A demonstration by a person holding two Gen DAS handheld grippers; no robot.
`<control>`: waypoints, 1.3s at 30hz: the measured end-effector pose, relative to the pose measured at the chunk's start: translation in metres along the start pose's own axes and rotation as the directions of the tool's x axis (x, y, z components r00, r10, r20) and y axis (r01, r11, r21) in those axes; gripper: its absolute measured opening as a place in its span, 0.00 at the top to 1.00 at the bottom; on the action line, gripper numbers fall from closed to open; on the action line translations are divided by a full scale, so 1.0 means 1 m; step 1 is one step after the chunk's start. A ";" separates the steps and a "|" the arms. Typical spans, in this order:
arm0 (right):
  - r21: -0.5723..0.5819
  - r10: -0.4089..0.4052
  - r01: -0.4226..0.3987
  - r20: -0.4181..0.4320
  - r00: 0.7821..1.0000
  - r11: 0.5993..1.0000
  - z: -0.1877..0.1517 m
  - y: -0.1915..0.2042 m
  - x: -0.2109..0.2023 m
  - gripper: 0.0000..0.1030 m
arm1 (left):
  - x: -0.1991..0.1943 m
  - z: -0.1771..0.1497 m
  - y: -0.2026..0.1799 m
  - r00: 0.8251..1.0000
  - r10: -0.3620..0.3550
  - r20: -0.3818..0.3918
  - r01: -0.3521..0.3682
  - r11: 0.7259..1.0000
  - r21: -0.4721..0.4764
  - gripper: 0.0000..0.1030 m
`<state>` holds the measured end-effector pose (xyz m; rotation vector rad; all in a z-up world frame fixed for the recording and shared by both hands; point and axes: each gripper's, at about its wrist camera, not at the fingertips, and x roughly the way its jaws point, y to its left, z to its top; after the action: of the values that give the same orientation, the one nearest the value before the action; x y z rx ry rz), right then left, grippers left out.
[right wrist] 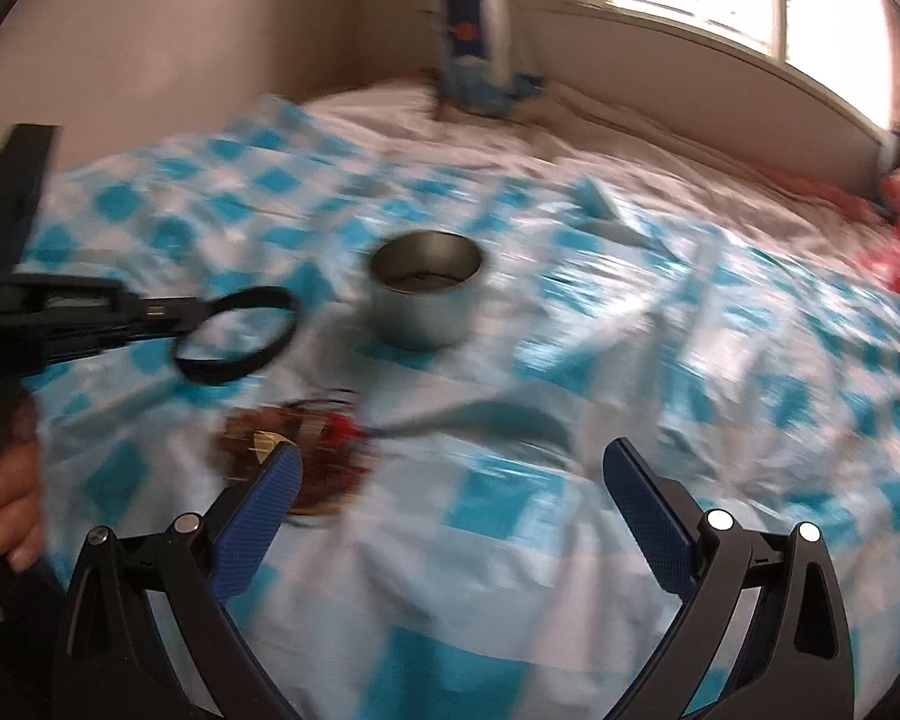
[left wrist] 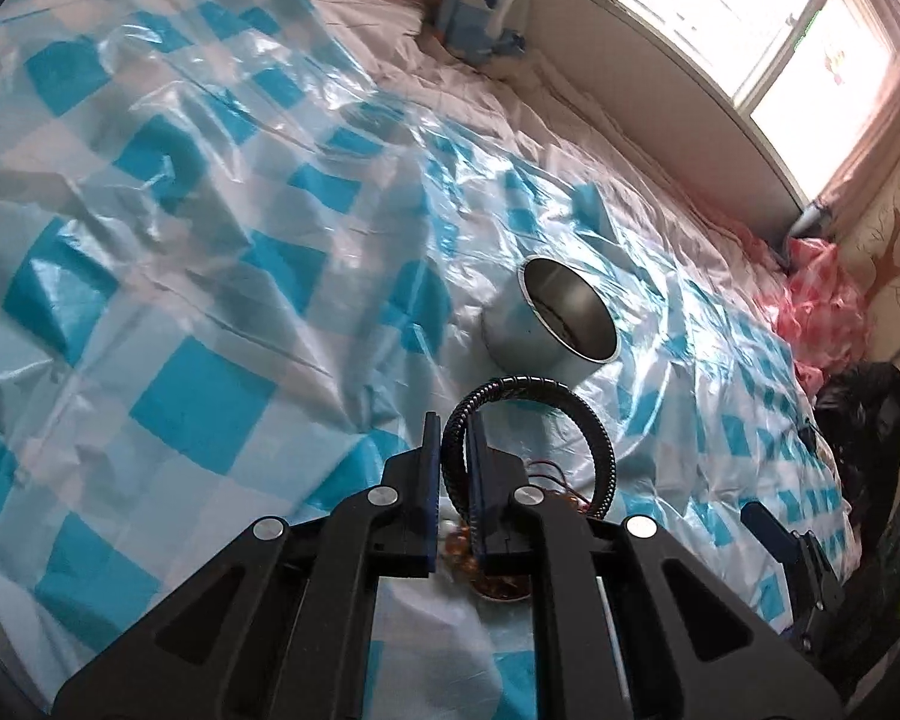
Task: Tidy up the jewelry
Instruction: 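Grasp the black bracelet from the pile with the left gripper, then grasp red and gold jewelry with the right gripper while the left gripper holds the black bracelet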
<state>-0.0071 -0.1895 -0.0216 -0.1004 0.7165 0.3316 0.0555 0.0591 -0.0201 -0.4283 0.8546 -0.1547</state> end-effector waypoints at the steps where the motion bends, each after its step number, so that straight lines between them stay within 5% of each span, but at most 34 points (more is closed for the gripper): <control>1: -0.032 0.031 -0.030 0.007 1.000 0.999 0.001 0.007 0.000 0.06 | -0.002 0.000 0.003 1.000 0.005 0.001 -0.005 1.000 -0.006 0.93; 6: -0.239 0.104 -0.088 0.053 0.993 0.967 0.008 0.059 0.012 0.06 | -0.006 0.002 0.013 1.000 0.017 0.005 -0.017 1.000 -0.022 0.92; 11: -0.323 0.145 -0.148 -0.033 0.989 0.935 0.012 0.085 0.044 0.09 | -0.013 0.004 0.025 1.000 0.019 0.016 -0.018 0.999 -0.048 0.92; 15: -0.336 0.162 -0.203 -0.146 0.976 0.920 0.007 0.089 0.074 0.49 | -0.013 0.003 0.034 1.000 0.030 0.005 -0.030 0.997 -0.067 0.92; 23: -0.206 0.248 -0.276 -0.151 0.957 0.939 0.010 0.069 0.069 0.83 | -0.011 0.001 0.040 0.999 0.037 -0.015 -0.038 0.996 -0.080 0.93; 39: -0.067 0.359 -0.360 -0.020 0.933 0.931 0.020 0.044 0.035 0.84 | -0.014 -0.001 0.038 0.999 0.035 -0.013 -0.036 0.997 -0.064 0.93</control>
<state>0.0155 -0.1346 -0.0284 -0.0355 0.7296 0.7089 0.0443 0.0974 -0.0276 -0.4719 0.8800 -0.0971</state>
